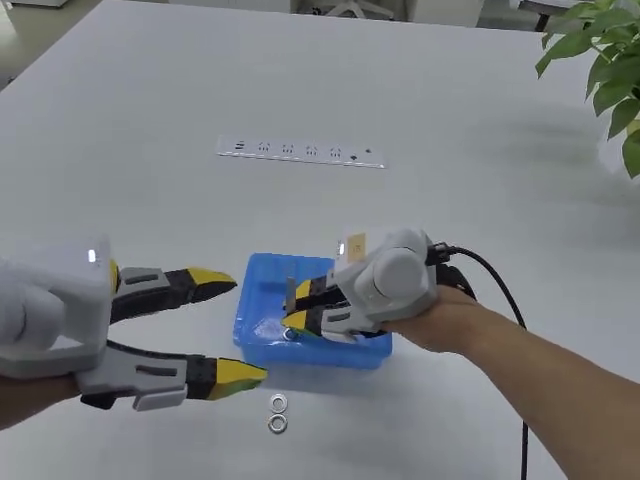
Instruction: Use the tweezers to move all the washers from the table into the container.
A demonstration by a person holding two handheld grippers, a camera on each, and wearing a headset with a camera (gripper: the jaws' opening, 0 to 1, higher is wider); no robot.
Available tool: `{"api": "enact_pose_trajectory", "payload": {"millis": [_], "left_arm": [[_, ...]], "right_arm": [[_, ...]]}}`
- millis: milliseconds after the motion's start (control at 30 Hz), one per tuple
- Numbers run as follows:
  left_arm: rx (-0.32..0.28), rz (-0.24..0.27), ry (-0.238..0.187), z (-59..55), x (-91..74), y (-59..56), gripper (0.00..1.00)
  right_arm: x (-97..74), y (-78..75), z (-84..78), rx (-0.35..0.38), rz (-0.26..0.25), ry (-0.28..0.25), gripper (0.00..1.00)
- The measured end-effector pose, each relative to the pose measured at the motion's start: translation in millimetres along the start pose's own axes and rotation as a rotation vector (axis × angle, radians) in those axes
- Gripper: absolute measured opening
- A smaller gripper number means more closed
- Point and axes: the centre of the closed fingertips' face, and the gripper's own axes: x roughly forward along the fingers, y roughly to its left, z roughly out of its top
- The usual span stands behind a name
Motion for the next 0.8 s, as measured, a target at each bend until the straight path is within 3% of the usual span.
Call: {"api": "enact_pose_trajectory", "payload": {"millis": [467, 800], "left_arm": [[0.085, -0.08, 0.051, 10.8, 27.3, 10.5, 0.3], [0.154, -0.11, 0.084, 12.5, 42.5, 17.9, 0.19]], "right_arm": [[1.2, -0.6, 0.5, -0.008, 0.006, -0.007, 0.09], [1.1, 0.7, 0.8, -0.018, 0.011, -0.01, 0.09]]}}
